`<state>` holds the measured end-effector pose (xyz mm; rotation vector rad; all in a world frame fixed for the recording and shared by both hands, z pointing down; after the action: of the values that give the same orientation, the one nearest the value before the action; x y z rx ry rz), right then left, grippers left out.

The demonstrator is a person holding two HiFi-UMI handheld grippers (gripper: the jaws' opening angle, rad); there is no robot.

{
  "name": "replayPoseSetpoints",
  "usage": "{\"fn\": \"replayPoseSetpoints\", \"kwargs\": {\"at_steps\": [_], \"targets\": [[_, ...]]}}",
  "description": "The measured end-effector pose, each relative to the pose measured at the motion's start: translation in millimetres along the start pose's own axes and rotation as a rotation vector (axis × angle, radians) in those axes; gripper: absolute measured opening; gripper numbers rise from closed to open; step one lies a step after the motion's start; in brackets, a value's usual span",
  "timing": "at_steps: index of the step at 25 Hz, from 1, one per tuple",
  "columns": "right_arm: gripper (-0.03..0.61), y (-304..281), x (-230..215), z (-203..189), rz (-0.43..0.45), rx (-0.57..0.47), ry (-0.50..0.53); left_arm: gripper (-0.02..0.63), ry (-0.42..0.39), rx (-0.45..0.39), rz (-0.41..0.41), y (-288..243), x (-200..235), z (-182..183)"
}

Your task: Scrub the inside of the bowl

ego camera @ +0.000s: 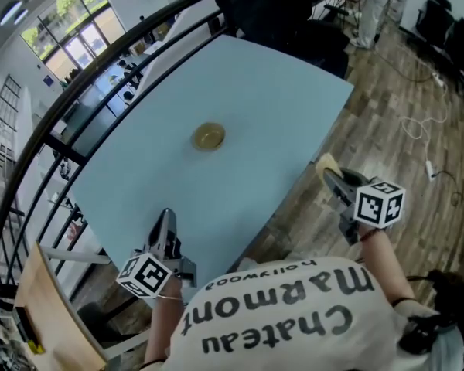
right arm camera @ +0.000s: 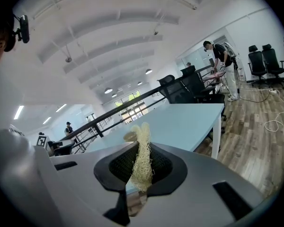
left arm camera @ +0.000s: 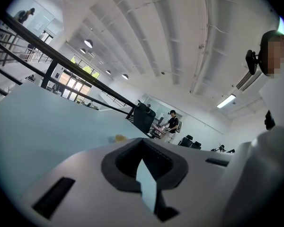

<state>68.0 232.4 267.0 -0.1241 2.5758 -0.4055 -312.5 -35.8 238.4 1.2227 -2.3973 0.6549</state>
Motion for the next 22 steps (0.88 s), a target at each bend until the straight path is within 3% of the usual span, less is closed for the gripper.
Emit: {"fn": "replayPoseSetpoints", "kwargs": {"at_steps": [9, 14, 19, 22], "targets": [[0.061, -33.3, -12.8, -4.8, 0.054, 0.047, -0.044, 0.002, -0.017, 0.019, 0.053, -1.0, 3.7, -11.7], [0.061, -57.6, -2.2, -2.6, 0.074, 0.096, -0.010, 0.002, 0.039, 0.013, 0.075, -8.2, 32.4, -6.3], [0.061, -59.4, -10.7, 3.5, 0.039, 0.114, -0.005, 0.002, 0.030, 0.014, 0.044, -39.2, 40.2, -3.5], [0.061, -71.6, -14.5, 11.7, 0.038, 0.102, 0.014, 0.002, 0.012, -0.028, 0.000, -58.0, 36.7, 4.2]]}}
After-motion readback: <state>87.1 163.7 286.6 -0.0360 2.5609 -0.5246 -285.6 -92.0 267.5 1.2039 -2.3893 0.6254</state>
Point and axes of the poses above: the fingertips, and each gripper's own axes: y backward along the fingers, x to its left, z out of its top, the point moved 8 cm from there along y, backward along the fingers, and after that the axes turned 7 degrees about z, right-handed, at the moved point
